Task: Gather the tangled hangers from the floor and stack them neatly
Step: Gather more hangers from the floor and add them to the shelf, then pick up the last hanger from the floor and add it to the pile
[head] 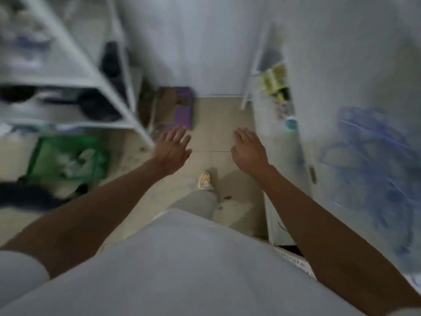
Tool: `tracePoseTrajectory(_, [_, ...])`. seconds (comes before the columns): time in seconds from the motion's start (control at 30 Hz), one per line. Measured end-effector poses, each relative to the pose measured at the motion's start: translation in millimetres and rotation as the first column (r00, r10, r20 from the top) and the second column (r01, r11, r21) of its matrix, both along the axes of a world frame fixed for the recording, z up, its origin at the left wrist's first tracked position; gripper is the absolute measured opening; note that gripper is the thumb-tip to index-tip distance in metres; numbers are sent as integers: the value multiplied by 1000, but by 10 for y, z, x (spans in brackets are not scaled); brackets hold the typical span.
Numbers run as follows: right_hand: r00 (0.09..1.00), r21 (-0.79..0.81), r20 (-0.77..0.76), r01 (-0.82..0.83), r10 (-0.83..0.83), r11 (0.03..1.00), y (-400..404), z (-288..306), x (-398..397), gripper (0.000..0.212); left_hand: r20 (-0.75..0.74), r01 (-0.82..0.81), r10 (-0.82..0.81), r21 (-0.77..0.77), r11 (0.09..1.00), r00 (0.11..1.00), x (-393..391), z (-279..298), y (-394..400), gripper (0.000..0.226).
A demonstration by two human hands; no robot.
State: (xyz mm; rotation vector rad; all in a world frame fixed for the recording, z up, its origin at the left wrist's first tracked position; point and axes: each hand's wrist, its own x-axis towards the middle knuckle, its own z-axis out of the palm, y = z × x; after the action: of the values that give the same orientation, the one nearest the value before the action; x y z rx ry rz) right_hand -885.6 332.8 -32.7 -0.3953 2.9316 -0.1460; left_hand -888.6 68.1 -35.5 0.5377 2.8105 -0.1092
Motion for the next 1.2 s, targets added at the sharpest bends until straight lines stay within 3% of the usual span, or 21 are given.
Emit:
tracePoseTrajectory(0.13, [968,24,187,-177,170,984,-792,-350,114,47,140,-320,338,-137,938,931,1171,-190,-1106,58])
tracePoseTrajectory(0.27, [885,10,397,-268,242,963,-1428,-608,290,45,268,-466,520,-242,851,811,2034,-391,-1747,61])
tracePoseTrajectory(0.37, [822,18,505,-316,264,949,-1833,-766,267,46,311,-540,590,-238,807,745,2095,-509,-2036,63])
tracePoseTrajectory(0.57, [784,68,588,-293,198,954,-2530,-1320,-163,39,317,-539,556,-150,829,768,1458,-1086,-2508,71])
tracePoseTrajectory(0.77, [771,100,626,-230,119,968,-3072,-3104,-726,38,446,-497,479,-84,864,756,809,-3022,-2815,70])
tracePoseTrajectory(0.97, [774,170,620,-295,131,940,-3264,-5626,-1041,37,535,-650,632,-188,736,560,438,-5632,-3111,63])
tracePoseTrajectory(1.2, [856,229,505,-258,112,939,-3321,-7982,-1441,37,425,-765,754,-190,616,501,6,-7988,-3385,64])
